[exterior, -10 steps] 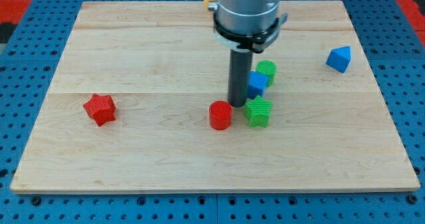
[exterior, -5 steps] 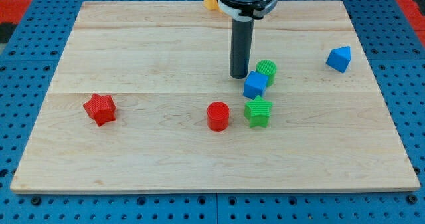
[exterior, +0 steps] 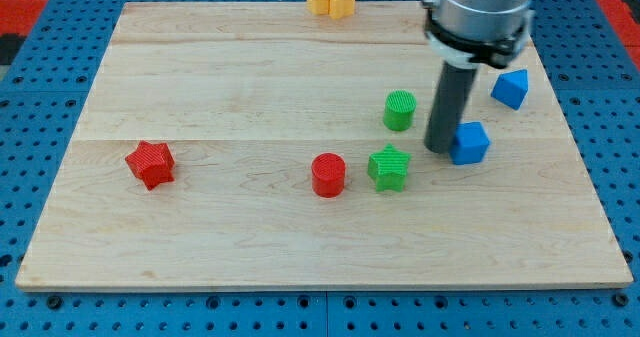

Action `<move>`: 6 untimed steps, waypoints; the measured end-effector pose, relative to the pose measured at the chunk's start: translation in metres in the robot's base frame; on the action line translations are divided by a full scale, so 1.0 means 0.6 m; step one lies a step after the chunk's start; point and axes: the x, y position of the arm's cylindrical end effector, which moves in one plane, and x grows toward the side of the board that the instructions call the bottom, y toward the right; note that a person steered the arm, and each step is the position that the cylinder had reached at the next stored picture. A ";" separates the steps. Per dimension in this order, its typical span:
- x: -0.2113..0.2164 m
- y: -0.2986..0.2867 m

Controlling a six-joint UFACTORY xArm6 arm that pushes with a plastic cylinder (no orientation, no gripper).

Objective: Slide the blue cube to the blue triange

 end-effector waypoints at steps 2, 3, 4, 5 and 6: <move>0.010 0.072; 0.032 0.092; 0.065 0.112; 0.065 0.151; 0.065 0.169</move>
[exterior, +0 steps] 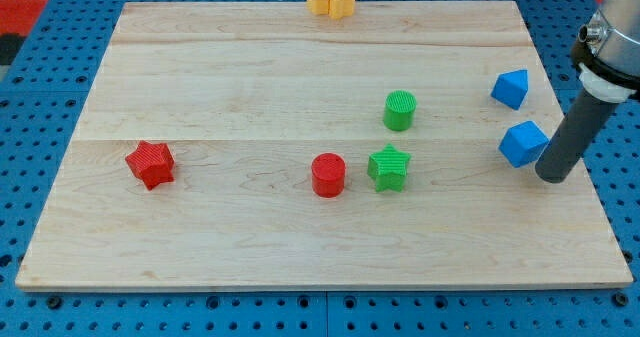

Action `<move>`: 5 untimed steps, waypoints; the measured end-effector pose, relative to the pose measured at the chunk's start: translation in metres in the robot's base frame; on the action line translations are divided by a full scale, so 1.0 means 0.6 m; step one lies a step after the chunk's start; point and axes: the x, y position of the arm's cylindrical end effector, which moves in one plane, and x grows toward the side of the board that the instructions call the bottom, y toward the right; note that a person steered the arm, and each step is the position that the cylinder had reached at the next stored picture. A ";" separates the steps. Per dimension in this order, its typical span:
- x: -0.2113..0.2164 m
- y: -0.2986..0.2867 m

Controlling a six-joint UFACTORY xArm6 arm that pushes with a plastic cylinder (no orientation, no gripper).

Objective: Slide the blue cube to the blue triange

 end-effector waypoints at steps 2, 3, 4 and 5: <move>0.013 -0.007; -0.018 -0.019; -0.050 -0.020; -0.058 -0.020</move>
